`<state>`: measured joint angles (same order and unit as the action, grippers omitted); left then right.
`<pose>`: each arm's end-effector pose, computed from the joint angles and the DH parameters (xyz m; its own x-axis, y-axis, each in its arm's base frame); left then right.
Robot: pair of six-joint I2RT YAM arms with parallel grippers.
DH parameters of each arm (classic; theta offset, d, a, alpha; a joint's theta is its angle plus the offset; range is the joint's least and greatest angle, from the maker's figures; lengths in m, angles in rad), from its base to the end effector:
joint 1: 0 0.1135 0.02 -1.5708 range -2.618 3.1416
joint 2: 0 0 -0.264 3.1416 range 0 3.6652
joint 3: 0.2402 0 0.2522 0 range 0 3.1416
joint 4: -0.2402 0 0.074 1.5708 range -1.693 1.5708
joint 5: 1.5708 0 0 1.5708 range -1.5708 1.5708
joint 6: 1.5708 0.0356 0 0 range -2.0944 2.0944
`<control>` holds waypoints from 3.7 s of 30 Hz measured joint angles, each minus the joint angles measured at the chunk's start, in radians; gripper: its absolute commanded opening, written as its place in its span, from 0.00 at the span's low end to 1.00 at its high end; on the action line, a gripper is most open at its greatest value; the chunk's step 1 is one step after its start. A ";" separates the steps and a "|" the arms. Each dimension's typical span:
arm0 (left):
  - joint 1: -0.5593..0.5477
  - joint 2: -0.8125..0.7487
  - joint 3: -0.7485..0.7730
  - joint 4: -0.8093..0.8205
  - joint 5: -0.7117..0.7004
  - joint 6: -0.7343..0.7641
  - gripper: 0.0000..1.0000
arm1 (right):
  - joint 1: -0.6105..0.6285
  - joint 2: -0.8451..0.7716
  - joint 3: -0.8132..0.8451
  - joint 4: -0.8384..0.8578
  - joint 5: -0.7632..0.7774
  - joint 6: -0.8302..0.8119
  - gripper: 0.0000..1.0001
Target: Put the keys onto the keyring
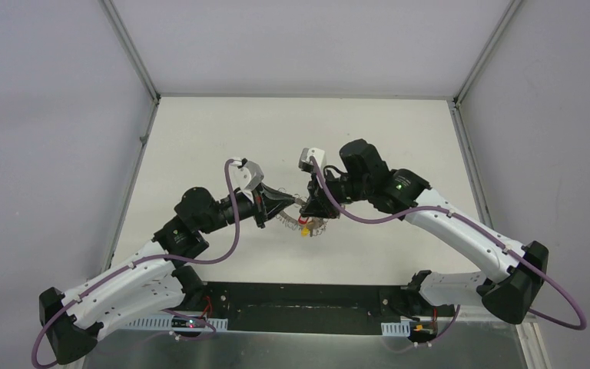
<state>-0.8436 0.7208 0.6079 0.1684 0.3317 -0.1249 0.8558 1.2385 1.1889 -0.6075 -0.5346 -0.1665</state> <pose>0.1105 -0.1417 0.3257 -0.0783 -0.0892 -0.9929 0.9199 0.3775 -0.1065 0.1596 0.2115 0.3469 -0.2434 -0.4979 -0.8324 -0.9679 0.1795 0.1757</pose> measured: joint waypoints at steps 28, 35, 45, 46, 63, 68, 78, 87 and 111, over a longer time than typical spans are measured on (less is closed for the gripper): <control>-0.001 0.058 0.051 -0.002 -0.131 -0.104 0.00 | 0.005 -0.005 0.002 0.051 0.048 0.124 0.02; -0.002 0.026 -0.020 0.115 -0.135 -0.121 0.00 | 0.004 -0.055 -0.064 0.134 0.037 0.146 0.02; -0.006 -0.075 -0.068 0.165 -0.079 -0.096 0.00 | -0.051 -0.188 -0.079 0.237 -0.080 0.166 0.81; -0.006 -0.076 -0.069 0.158 -0.076 -0.095 0.00 | -0.062 -0.201 -0.079 0.256 -0.095 0.169 0.82; -0.006 -0.074 -0.097 0.185 0.024 -0.060 0.00 | -0.185 -0.207 -0.143 0.536 -0.318 0.310 0.56; -0.006 -0.074 -0.134 0.266 0.101 -0.042 0.00 | -0.238 -0.191 -0.218 0.727 -0.451 0.416 0.55; -0.006 -0.049 -0.147 0.410 0.188 -0.042 0.00 | -0.241 -0.158 -0.270 0.977 -0.619 0.529 0.37; -0.006 -0.046 -0.147 0.440 0.198 -0.043 0.00 | -0.200 -0.105 -0.301 1.007 -0.636 0.544 0.34; -0.006 -0.067 -0.136 0.338 0.163 -0.037 0.50 | -0.154 -0.121 -0.267 0.729 -0.543 0.373 0.00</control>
<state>-0.8501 0.6540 0.4721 0.5064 0.4946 -0.1619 0.7013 1.1175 0.9215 0.1215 -1.0775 0.2066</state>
